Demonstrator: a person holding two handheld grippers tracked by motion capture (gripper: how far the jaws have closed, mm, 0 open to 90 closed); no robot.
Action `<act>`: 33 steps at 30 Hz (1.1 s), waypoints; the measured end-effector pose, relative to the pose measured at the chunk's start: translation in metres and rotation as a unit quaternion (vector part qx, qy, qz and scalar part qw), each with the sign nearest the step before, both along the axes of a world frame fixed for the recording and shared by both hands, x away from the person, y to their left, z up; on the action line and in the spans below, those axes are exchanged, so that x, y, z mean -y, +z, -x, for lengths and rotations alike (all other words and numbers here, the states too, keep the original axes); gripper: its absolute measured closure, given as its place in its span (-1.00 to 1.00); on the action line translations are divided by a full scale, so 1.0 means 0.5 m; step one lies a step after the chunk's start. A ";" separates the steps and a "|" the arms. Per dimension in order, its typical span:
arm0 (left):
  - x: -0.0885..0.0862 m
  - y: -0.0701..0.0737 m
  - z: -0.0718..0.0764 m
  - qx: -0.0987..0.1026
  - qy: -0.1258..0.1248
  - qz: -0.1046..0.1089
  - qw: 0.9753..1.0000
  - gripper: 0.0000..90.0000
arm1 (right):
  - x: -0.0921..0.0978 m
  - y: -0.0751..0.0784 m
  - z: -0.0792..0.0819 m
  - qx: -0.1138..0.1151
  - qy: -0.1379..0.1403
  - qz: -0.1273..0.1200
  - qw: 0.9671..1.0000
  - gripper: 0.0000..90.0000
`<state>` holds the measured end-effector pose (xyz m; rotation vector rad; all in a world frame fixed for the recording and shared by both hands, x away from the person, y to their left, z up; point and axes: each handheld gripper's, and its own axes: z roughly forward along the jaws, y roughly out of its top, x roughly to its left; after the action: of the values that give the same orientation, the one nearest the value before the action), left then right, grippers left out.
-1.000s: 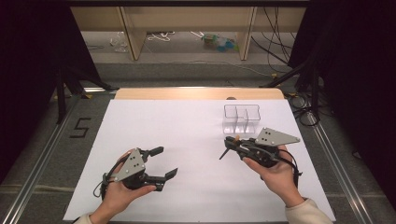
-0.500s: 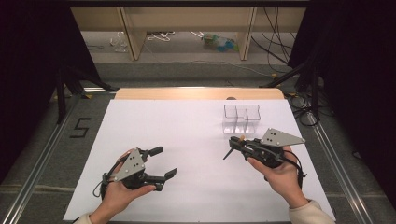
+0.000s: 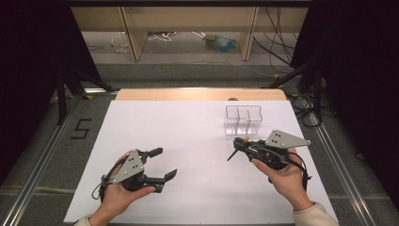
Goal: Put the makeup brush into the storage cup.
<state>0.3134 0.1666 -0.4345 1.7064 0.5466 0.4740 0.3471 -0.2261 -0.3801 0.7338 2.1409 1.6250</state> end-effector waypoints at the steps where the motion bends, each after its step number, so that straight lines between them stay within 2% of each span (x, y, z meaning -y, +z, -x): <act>1: -0.001 0.000 0.000 0.000 0.002 0.000 1.000 -0.64 | 0.001 0.000 0.000 -0.001 -0.001 -0.001 1.000 0.87; 5: -0.004 -0.001 0.001 -0.001 0.003 0.001 1.000 -0.64 | 0.004 0.000 0.003 -0.011 -0.001 -0.001 1.000 0.87; 9: -0.006 0.000 0.000 0.004 0.001 -0.002 1.000 -0.64 | 0.008 0.000 0.003 -0.009 -0.004 -0.002 1.000 0.87; 10: -0.006 -0.001 0.001 -0.001 0.004 0.001 1.000 -0.64 | 0.009 -0.001 0.004 -0.006 -0.011 -0.003 1.000 0.87; 14: -0.008 -0.001 0.001 -0.001 0.006 0.001 1.000 -0.64 | 0.014 -0.001 0.004 -0.008 -0.007 -0.008 1.000 0.87; 15: -0.008 -0.001 0.001 -0.001 0.006 0.001 1.000 -0.64 | 0.018 0.001 0.005 -0.008 -0.012 0.001 1.000 0.87; 17: -0.009 -0.001 0.001 0.000 0.006 0.002 1.000 -0.64 | 0.020 -0.001 0.005 -0.009 -0.010 -0.005 1.000 0.87; 25: -0.010 -0.001 0.001 0.000 0.008 0.003 1.000 -0.64 | 0.034 0.000 0.009 -0.013 -0.019 0.001 1.000 0.87; 33: -0.011 -0.001 0.002 0.001 0.008 0.002 1.000 -0.64 | 0.047 -0.003 0.010 -0.008 -0.027 -0.010 1.000 0.87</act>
<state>0.3124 0.1719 -0.4349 1.6986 0.5605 0.4851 0.3419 -0.2495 -0.3818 0.8060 2.0995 1.6188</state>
